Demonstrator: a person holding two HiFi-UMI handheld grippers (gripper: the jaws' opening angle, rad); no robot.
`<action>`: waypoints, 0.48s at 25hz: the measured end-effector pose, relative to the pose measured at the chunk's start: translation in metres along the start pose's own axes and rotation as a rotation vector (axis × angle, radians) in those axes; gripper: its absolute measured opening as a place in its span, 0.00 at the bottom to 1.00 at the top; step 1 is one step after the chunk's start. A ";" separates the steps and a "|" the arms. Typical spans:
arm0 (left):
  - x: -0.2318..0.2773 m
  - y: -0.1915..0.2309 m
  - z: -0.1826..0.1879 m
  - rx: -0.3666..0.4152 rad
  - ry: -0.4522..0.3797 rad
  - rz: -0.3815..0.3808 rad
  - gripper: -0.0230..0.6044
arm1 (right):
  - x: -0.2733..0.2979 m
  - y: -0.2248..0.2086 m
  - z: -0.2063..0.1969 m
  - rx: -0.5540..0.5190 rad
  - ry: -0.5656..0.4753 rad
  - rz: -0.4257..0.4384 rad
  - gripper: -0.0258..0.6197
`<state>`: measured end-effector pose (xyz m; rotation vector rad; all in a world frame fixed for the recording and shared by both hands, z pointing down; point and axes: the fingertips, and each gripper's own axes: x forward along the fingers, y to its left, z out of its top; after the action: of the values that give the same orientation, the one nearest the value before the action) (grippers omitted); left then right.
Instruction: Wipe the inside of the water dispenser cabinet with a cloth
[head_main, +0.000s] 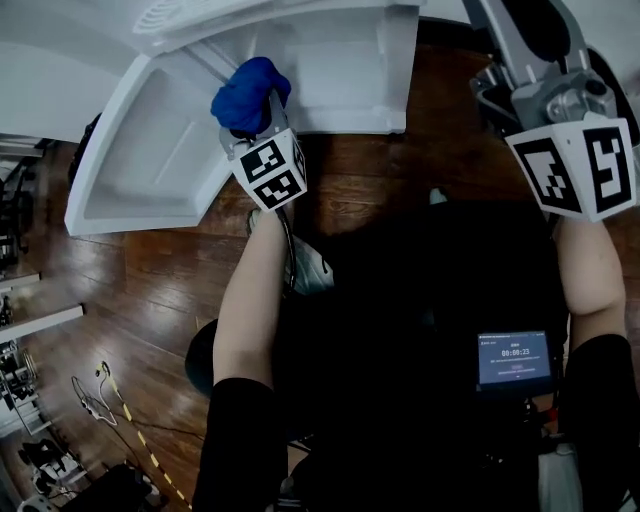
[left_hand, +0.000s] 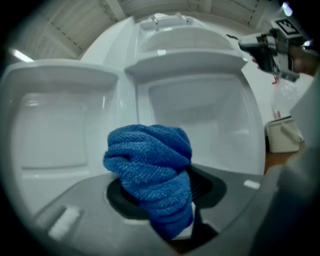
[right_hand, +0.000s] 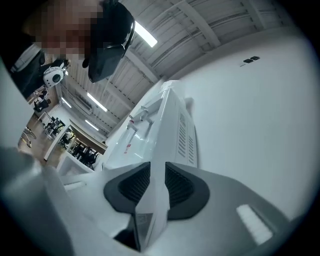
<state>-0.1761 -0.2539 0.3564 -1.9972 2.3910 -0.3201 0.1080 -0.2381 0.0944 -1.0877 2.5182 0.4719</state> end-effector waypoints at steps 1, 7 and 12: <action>0.002 -0.004 -0.017 0.006 0.033 -0.013 0.35 | 0.001 0.002 0.000 0.002 -0.001 0.010 0.19; 0.007 -0.014 -0.117 -0.071 0.287 -0.042 0.35 | 0.004 0.009 -0.011 0.015 0.027 0.037 0.19; 0.008 -0.019 -0.136 -0.010 0.340 -0.085 0.35 | 0.000 0.003 -0.009 -0.012 0.041 -0.010 0.18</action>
<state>-0.1775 -0.2445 0.4937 -2.2091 2.4957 -0.7042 0.1038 -0.2399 0.1032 -1.1252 2.5470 0.4674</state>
